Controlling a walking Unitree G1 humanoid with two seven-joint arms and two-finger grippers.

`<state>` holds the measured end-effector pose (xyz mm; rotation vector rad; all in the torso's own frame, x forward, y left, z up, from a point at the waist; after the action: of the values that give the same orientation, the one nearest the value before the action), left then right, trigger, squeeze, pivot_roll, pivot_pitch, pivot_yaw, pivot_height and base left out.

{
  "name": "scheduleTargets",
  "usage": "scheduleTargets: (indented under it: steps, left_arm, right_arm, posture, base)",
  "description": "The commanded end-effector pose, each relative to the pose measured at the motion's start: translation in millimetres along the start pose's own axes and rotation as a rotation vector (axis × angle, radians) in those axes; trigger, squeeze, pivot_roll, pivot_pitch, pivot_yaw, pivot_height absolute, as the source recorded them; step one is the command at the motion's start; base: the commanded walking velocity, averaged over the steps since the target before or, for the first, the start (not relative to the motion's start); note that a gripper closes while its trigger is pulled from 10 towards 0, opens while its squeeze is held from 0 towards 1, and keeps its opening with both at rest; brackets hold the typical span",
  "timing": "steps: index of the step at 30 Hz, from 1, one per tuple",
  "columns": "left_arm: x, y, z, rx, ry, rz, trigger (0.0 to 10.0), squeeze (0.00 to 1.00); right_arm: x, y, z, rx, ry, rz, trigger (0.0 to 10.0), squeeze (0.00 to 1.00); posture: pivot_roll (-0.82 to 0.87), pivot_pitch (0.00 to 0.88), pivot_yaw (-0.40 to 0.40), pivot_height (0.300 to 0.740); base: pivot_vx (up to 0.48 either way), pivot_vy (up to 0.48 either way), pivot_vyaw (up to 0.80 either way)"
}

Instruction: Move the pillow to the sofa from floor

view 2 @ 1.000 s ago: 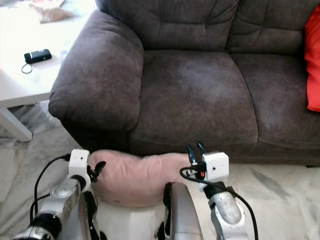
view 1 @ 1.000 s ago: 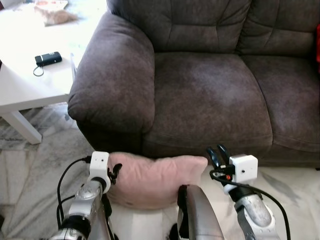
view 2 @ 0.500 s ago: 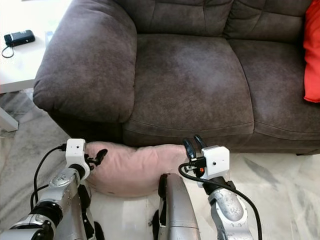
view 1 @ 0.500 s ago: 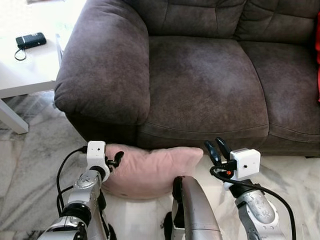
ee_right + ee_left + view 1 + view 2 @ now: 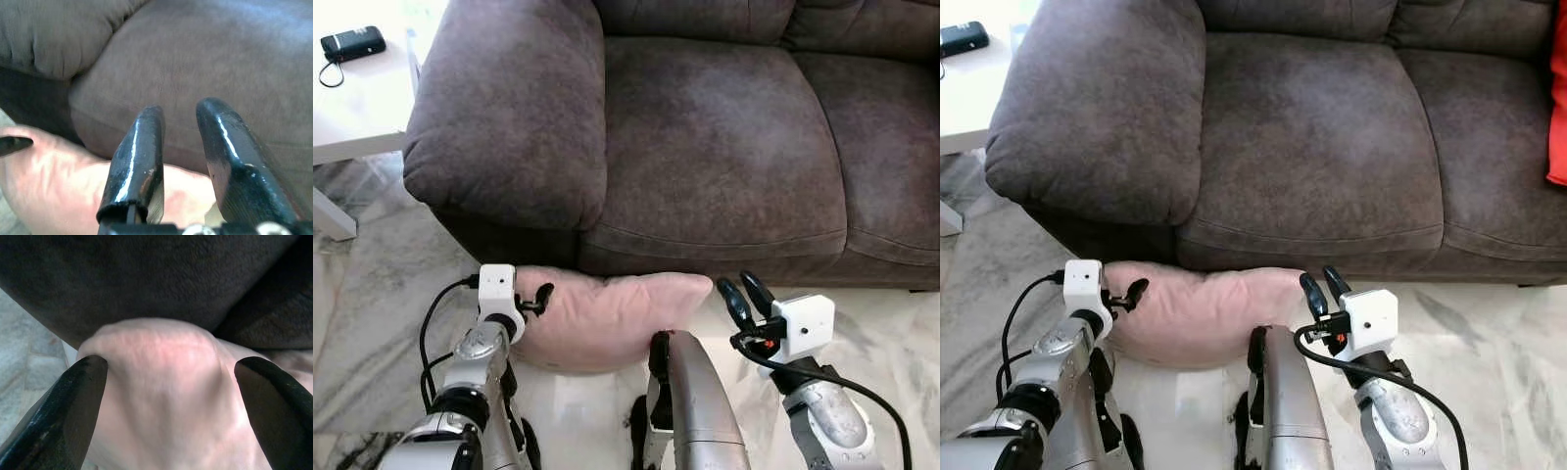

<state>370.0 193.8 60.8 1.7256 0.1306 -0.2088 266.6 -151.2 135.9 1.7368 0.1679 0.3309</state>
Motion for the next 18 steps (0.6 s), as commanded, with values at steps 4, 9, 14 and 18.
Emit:
scheduleTargets:
  steps: [4, 9, 14, 18]
  left_arm:
    - [-1.4, -4.4, -1.6, 0.000, 0.021, -0.011, 10.0, 0.00]
    - [-1.2, -5.0, -2.5, -0.003, 0.025, -0.015, 10.0, 0.00]
    - [0.2, -5.3, -3.2, -0.009, 0.030, -0.025, 10.0, 0.00]
    - [2.5, -3.2, -1.5, -0.021, 0.025, -0.027, 10.0, 0.00]
  right_arm:
    - [7.8, 26.0, -1.5, 0.018, -0.004, 0.082, 10.0, 0.00]
    - [11.3, 34.5, -4.4, 0.015, 0.012, 0.100, 10.0, 0.00]
    - [6.0, 40.2, -3.1, 0.014, 0.004, 0.096, 10.0, 0.00]
    - [0.1, 43.6, -2.3, 0.009, 0.002, 0.088, 10.0, 0.00]
  posture:
    - [-0.12, 0.395, -0.171, 0.517]
    - [-0.12, 0.410, -0.174, 0.517]
    - [-0.15, 0.427, -0.179, 0.517]
    - [-0.17, 0.436, -0.189, 0.517]
  base:
    - [0.000, 0.000, 0.00]
    - [0.000, 0.000, 0.00]
    - [0.000, 0.000, 0.00]
    - [0.000, 0.000, 0.00]
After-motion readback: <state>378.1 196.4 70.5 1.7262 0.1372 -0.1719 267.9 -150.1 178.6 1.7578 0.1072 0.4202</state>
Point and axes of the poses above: a point about 5 cm out from each wrist's last joint towards the gripper, its own x axis pointing out of the wrist towards the gripper, its own y axis along the axis of the wrist's last joint, z = x × y, the point moved 3 cm from there along x, pointing out of the wrist towards the gripper, and after that the axes turned 11 degrees about x, right-handed, at the moved point
